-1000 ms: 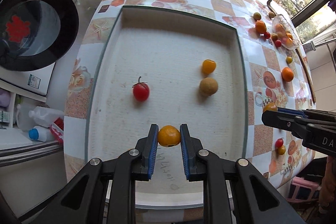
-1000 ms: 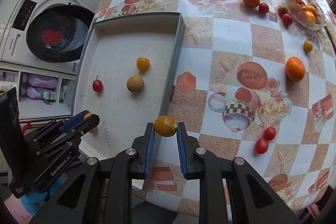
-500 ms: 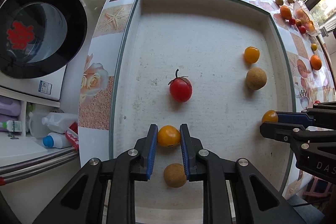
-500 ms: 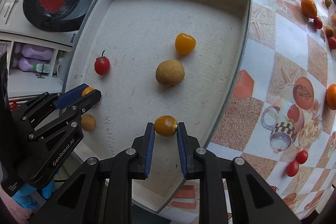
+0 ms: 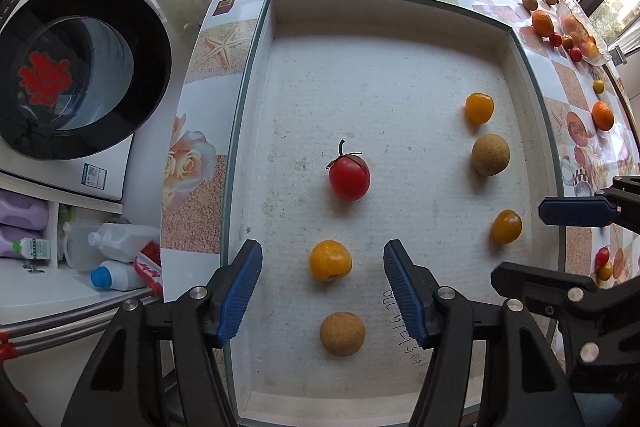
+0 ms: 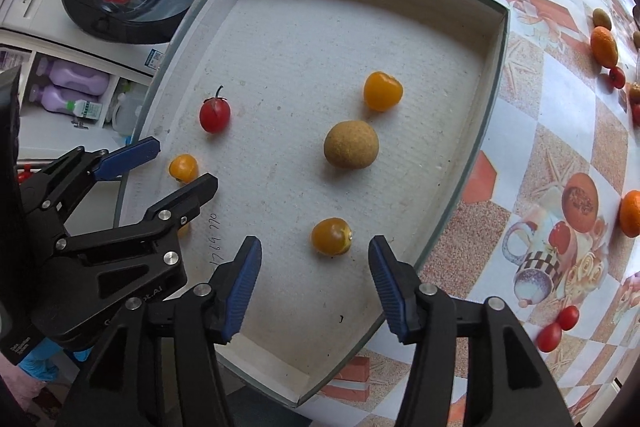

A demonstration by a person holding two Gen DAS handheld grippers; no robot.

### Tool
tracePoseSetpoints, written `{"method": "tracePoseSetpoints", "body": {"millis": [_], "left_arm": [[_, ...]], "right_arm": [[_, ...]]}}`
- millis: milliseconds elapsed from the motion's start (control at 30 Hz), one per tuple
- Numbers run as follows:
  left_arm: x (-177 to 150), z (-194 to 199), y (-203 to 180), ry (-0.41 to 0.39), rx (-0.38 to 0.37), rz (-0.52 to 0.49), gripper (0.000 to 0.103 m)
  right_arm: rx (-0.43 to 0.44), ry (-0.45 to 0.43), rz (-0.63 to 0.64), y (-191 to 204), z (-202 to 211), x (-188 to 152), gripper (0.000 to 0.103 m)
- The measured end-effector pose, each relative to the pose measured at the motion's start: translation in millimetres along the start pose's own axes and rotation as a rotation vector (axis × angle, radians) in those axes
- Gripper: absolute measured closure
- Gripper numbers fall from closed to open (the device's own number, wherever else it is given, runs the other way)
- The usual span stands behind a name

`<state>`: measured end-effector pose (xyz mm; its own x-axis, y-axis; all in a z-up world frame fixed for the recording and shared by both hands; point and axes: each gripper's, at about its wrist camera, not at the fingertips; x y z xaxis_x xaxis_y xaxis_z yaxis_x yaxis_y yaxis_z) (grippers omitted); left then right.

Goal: Organize fruits
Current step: 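Move both tools back toward the remaining fruit on the table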

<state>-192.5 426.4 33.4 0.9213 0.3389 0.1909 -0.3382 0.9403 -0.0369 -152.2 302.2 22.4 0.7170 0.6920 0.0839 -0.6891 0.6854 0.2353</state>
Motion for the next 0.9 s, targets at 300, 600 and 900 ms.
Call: {"method": "tracePoseSetpoints", "body": {"millis": [300, 600, 900], "left_arm": [[9, 13, -21, -0.012, -0.002, -0.048, 0.038], [19, 34, -79, -0.033, -0.057, -0.159, 0.038], [25, 50, -152, -0.047, -0.114, -0.3, 0.038]], "right_arm": [[-0.031, -0.059, -0.054, -18, 34, -27, 0.023], [-0.064, -0.059, -0.293, -87, 49, -81, 0.023], [-0.086, -0.075, -0.501, -149, 66, -137, 0.023]]}}
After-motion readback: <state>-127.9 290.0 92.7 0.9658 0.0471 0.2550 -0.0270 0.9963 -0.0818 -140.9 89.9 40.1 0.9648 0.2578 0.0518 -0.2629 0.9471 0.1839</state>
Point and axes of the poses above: each gripper's, at about its wrist camera, not at the fingertips, and z roughly against the way its jaws point, y to its left, x to its top, and after that the axes turned 12 degrees about z, right-handed
